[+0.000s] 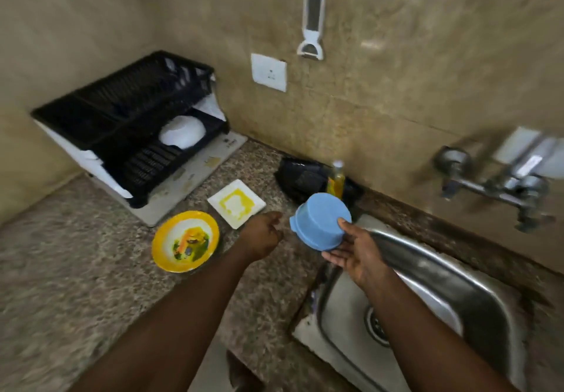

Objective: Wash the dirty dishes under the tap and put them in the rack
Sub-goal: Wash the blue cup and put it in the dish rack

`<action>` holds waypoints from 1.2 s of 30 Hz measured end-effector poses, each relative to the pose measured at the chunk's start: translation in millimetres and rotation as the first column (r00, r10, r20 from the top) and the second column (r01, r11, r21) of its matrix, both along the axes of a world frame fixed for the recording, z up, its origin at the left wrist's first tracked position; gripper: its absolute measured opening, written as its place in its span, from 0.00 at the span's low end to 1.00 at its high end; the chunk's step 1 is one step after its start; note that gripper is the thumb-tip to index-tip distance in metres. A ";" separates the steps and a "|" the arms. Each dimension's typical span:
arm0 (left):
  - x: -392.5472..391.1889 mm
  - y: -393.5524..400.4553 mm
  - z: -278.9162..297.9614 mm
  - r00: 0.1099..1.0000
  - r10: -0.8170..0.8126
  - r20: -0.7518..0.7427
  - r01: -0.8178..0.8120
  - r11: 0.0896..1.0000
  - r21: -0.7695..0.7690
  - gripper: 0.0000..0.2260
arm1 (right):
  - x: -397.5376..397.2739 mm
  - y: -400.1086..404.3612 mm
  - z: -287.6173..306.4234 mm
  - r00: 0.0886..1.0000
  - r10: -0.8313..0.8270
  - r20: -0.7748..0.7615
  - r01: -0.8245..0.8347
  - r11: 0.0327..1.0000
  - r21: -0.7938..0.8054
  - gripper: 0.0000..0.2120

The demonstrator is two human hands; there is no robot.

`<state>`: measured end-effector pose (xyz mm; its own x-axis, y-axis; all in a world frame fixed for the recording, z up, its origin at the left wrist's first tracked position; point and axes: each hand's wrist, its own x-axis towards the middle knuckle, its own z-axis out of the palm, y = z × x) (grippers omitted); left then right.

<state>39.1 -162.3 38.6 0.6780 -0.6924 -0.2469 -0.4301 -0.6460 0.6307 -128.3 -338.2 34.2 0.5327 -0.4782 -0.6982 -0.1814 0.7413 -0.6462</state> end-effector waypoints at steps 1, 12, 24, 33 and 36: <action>18.8 13.1 7.3 1.000 0.029 0.009 -0.029 1.000 0.000 0.26 | 23.5 8.8 2.7 0.999 0.032 0.014 -0.032 0.999 0.000 0.29; 228.1 147.8 74.6 0.823 0.001 0.568 -0.192 0.942 0.276 0.35 | 295.0 120.5 12.6 0.941 0.332 0.072 -0.330 0.943 -0.033 0.28; 357.3 198.2 104.8 0.736 -0.288 0.612 -0.015 0.897 0.441 0.35 | 488.0 197.9 -24.1 0.902 0.430 -0.030 -0.430 0.894 -0.126 0.29; 399.2 225.3 120.1 0.831 -0.294 0.472 0.113 0.920 0.375 0.28 | 555.0 223.5 -31.3 0.867 0.492 -0.074 -0.495 0.838 -0.231 0.22; 402.6 228.2 117.3 0.832 -0.303 0.464 0.150 0.929 0.338 0.27 | 574.1 225.2 -33.2 0.850 0.523 -0.067 -0.523 0.820 -0.233 0.18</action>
<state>441.7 65.9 155.9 0.5924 -0.7963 -0.1219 -0.7912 -0.6036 0.0981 445.8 -113.1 1.0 0.7496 -0.2766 -0.6014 -0.4984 0.3621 -0.7877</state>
